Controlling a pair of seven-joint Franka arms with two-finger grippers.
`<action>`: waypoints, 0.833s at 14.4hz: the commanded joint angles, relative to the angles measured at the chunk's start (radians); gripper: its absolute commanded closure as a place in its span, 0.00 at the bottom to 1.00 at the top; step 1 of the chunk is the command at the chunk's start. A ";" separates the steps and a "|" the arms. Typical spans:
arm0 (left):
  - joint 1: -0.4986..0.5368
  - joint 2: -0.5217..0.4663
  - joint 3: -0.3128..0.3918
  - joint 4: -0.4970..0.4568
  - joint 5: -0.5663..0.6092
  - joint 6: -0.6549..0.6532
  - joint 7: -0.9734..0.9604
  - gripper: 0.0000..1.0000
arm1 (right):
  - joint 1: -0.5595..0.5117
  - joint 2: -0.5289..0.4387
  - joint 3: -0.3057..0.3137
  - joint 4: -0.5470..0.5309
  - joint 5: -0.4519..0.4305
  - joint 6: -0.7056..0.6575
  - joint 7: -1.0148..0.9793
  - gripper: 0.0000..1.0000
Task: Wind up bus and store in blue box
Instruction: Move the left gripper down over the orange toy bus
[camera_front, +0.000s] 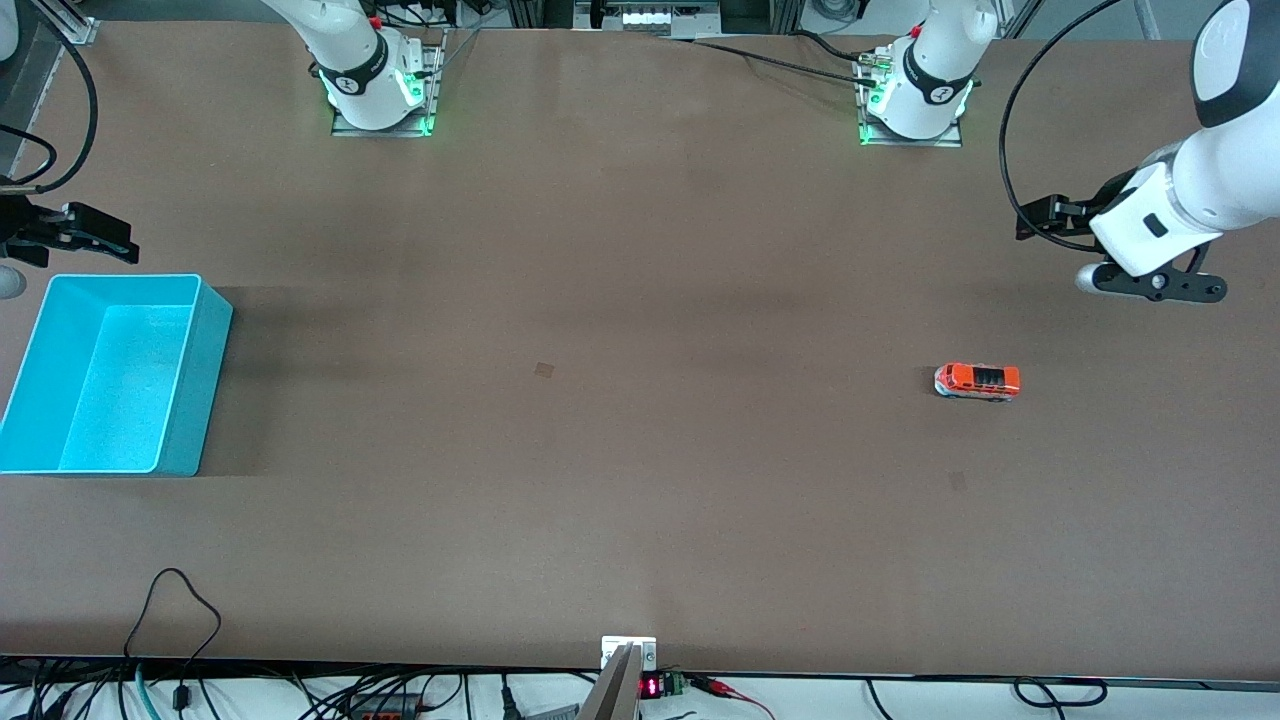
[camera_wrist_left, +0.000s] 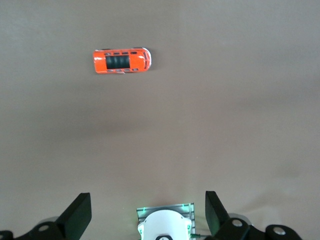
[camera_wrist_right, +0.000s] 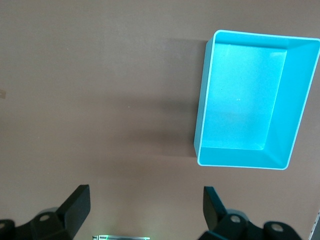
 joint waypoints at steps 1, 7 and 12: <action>0.000 0.025 -0.002 0.037 -0.006 -0.025 0.152 0.00 | -0.011 -0.006 0.006 -0.004 0.007 0.008 0.005 0.00; 0.020 0.100 0.006 0.026 0.049 0.066 0.609 0.00 | -0.010 -0.006 0.006 -0.004 0.009 0.008 0.005 0.00; 0.086 0.241 0.004 -0.004 0.099 0.292 1.107 0.00 | -0.007 -0.006 0.006 -0.004 0.007 0.009 0.005 0.00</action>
